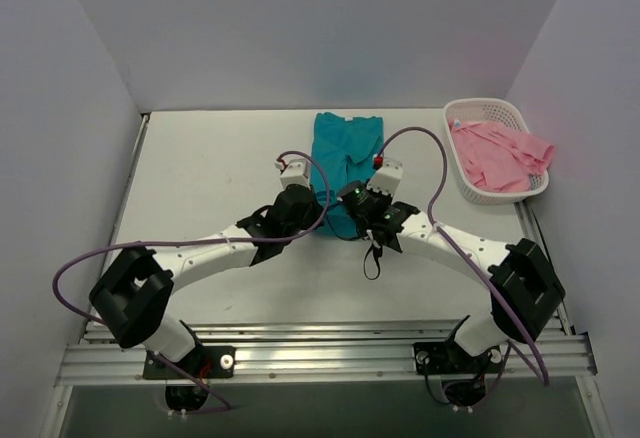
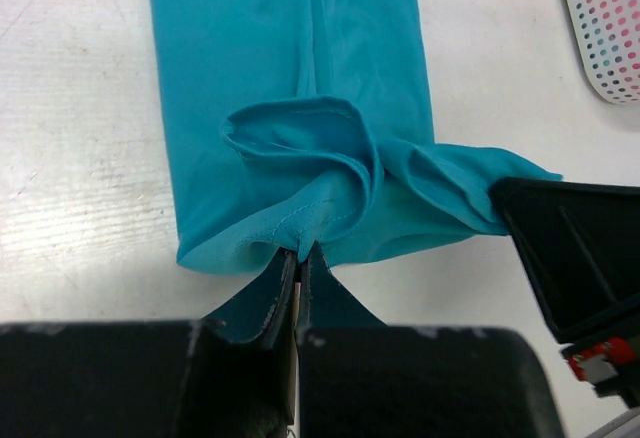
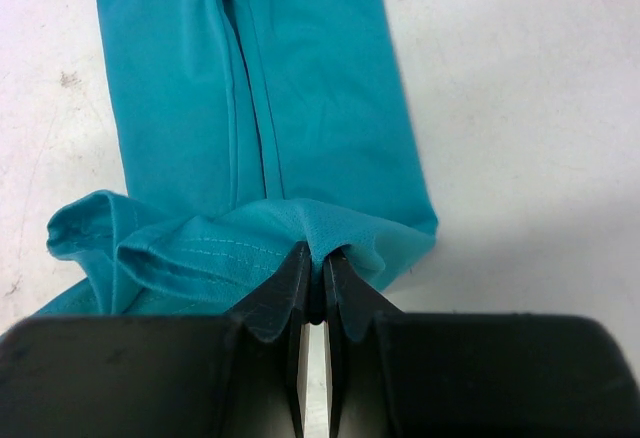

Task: Fold and stack the t-shirts
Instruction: Fold the tshirt

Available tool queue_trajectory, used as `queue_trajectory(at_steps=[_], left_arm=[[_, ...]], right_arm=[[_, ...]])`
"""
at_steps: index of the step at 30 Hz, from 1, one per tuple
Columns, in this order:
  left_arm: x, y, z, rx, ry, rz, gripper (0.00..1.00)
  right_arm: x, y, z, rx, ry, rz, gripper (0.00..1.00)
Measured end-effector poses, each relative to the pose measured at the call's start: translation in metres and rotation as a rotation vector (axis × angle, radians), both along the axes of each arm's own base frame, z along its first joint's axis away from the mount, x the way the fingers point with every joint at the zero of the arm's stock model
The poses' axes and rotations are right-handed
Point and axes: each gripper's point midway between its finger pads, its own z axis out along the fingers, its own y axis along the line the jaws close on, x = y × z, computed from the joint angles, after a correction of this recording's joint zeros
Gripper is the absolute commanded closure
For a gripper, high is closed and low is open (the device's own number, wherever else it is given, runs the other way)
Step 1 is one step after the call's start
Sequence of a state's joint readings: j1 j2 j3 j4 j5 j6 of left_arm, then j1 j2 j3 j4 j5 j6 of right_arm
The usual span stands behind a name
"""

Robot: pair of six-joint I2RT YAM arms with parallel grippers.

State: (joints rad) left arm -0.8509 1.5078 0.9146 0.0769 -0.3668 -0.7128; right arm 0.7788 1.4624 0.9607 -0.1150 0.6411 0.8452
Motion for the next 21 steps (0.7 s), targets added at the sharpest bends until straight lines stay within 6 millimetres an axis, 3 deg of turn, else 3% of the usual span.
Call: queue_trajectory(at_steps=[9, 21], left_arm=[[0.034, -0.017, 0.015, -0.003, -0.042, -0.044, 0.97], [0.081, -0.013, 0.023, 0.006, -0.070, -0.042, 0.97]], right_arm=[[0.028, 0.005, -0.002, -0.051, -0.002, -0.023, 1.00], [0.070, 0.004, -0.003, -0.090, -0.012, -0.088, 1.00]])
